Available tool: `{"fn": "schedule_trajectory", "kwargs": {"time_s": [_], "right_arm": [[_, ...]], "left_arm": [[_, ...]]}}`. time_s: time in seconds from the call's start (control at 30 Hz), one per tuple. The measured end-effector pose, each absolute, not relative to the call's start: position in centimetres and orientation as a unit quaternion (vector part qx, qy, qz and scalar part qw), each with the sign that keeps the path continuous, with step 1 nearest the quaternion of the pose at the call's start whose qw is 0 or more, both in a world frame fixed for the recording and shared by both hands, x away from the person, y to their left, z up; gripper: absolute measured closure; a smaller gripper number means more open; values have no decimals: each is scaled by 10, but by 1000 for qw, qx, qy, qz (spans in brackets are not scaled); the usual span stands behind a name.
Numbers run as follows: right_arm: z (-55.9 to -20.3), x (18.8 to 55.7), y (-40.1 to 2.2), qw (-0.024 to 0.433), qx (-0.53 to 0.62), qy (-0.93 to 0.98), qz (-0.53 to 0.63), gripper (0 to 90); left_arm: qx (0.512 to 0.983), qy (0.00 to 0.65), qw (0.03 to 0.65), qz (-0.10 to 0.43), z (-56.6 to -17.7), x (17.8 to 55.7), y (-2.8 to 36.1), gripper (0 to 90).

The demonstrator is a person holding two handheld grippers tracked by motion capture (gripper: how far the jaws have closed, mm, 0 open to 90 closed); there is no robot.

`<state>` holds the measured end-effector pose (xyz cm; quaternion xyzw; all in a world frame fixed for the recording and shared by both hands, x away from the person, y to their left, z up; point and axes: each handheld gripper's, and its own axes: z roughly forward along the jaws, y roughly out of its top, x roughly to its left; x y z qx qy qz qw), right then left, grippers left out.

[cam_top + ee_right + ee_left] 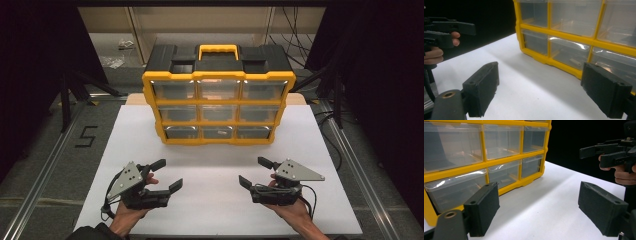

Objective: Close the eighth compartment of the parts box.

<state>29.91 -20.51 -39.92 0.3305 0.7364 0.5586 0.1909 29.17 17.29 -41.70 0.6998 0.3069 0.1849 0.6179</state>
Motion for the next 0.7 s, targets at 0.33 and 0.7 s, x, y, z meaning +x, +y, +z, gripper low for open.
{"fn": "schedule_trajectory", "kwargs": {"time_s": [0.33, 0.7], "right_arm": [[-399, 299, -205, 194, 332, 733, 562, 159], [-399, 300, -205, 194, 332, 732, 561, 160]], "left_arm": [[700, 307, 618, 186, -417, 292, 173, 167], [699, 309, 617, 185, -418, 293, 173, 167]]}}
